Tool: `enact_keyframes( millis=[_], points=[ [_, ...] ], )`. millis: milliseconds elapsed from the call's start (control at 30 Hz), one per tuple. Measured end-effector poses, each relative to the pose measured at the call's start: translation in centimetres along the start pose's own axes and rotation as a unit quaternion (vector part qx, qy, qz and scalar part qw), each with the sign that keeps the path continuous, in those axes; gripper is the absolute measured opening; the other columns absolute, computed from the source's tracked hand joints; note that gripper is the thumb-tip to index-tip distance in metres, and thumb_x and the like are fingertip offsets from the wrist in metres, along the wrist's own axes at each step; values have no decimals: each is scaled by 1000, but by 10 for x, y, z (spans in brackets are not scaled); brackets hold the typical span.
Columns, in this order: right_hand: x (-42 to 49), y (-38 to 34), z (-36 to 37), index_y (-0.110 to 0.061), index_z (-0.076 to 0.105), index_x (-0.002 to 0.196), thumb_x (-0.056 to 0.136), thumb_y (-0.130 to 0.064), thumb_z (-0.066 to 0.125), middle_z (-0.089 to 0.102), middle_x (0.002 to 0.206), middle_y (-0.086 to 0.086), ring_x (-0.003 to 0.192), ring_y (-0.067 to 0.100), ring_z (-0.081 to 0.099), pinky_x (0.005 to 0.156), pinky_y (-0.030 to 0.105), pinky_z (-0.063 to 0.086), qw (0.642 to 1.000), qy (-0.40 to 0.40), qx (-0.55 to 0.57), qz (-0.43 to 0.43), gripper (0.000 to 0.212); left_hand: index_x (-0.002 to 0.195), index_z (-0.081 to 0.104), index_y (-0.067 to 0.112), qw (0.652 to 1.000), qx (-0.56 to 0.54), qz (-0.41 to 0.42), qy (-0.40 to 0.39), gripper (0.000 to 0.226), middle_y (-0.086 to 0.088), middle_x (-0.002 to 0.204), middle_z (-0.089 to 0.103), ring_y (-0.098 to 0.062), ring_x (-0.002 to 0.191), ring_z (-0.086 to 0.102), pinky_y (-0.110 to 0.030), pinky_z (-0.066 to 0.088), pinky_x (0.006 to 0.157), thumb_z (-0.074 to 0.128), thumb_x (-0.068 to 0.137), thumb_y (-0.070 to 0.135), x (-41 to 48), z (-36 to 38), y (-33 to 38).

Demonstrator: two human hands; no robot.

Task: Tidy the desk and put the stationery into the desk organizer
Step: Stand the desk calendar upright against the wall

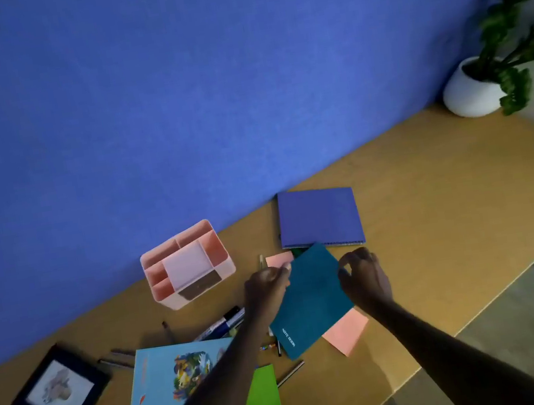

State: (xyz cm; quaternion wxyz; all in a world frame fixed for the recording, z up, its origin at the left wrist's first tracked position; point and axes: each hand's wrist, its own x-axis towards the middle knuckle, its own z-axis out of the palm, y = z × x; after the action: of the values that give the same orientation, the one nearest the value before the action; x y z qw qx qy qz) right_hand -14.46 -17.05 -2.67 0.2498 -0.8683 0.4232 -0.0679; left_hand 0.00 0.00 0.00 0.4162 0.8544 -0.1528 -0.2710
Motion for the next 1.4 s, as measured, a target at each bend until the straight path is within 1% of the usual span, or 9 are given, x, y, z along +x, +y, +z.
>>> enact_keyframes(
  millis=[300, 400, 567, 667, 800, 1000, 1133, 1267, 1400],
  points=[
    [58, 37, 1, -21, 53, 148, 82, -35, 75, 56, 139, 12, 128, 38, 57, 98, 57, 57, 962, -51, 188, 189, 71, 91, 78, 30, 999, -17, -47, -2, 31, 8, 84, 77, -23, 86, 74, -39, 57, 70, 60, 92, 56, 49, 24, 16],
    [72, 43, 4, -27, 57, 134, 79, -30, 74, 63, 124, 5, 111, 31, 64, 89, 54, 61, 937, -47, 266, 223, 57, 120, 74, 24, 995, -36, -97, 2, 48, 6, 109, 73, -27, 102, 70, -37, 53, 77, 59, 94, 61, 70, 30, 20],
    [76, 46, 3, -28, 60, 115, 87, -8, 69, 68, 109, -1, 97, 28, 71, 76, 50, 62, 920, -44, 316, 229, 36, 119, 71, 19, 984, -66, -166, -27, 56, -6, 116, 68, -29, 106, 67, -52, 59, 96, 42, 106, 65, 101, 42, 30],
    [79, 53, 5, -30, 63, 119, 85, -9, 68, 71, 114, -1, 97, 23, 70, 68, 39, 56, 921, -41, 321, 216, 40, 133, 68, 13, 976, -83, -198, -23, 73, -10, 131, 67, -29, 111, 67, -48, 60, 95, 37, 103, 73, 108, 45, 39],
    [87, 53, 0, -24, 65, 126, 90, -4, 66, 71, 112, -5, 97, 19, 67, 73, 36, 52, 903, -26, 361, 230, 42, 128, 69, 8, 976, -72, -205, -8, 79, -11, 119, 71, -28, 104, 68, -46, 59, 92, 36, 102, 75, 113, 47, 42],
    [104, 64, -2, -17, 62, 145, 92, -11, 74, 72, 124, 0, 110, 25, 71, 93, 46, 58, 856, -2, 427, 290, 54, 102, 72, 12, 977, -126, -168, 29, 65, -12, 102, 73, -31, 99, 69, -51, 58, 91, 45, 103, 71, 114, 45, 43],
    [113, 65, -16, -8, 71, 130, 98, -3, 68, 75, 117, 15, 106, 29, 72, 102, 52, 60, 816, 1, 509, 275, 32, 82, 69, 18, 969, -180, -152, 71, 56, -12, 92, 76, -31, 94, 73, -53, 60, 90, 53, 101, 68, 116, 42, 45],
    [116, 61, -32, -4, 72, 124, 100, -1, 64, 75, 121, 22, 116, 32, 73, 101, 44, 60, 777, 7, 571, 265, 25, 90, 75, 17, 959, -226, -142, 94, 43, -7, 90, 77, -20, 80, 70, -41, 58, 75, 58, 105, 54, 121, 39, 53],
    [122, 56, -44, -6, 72, 127, 101, -5, 65, 78, 120, 16, 116, 28, 73, 100, 43, 59, 754, 5, 607, 253, 27, 118, 76, 10, 957, -247, -121, 93, 22, -6, 98, 79, -19, 91, 76, -35, 62, 76, 62, 102, 17, 124, 36, 56]
  ],
)
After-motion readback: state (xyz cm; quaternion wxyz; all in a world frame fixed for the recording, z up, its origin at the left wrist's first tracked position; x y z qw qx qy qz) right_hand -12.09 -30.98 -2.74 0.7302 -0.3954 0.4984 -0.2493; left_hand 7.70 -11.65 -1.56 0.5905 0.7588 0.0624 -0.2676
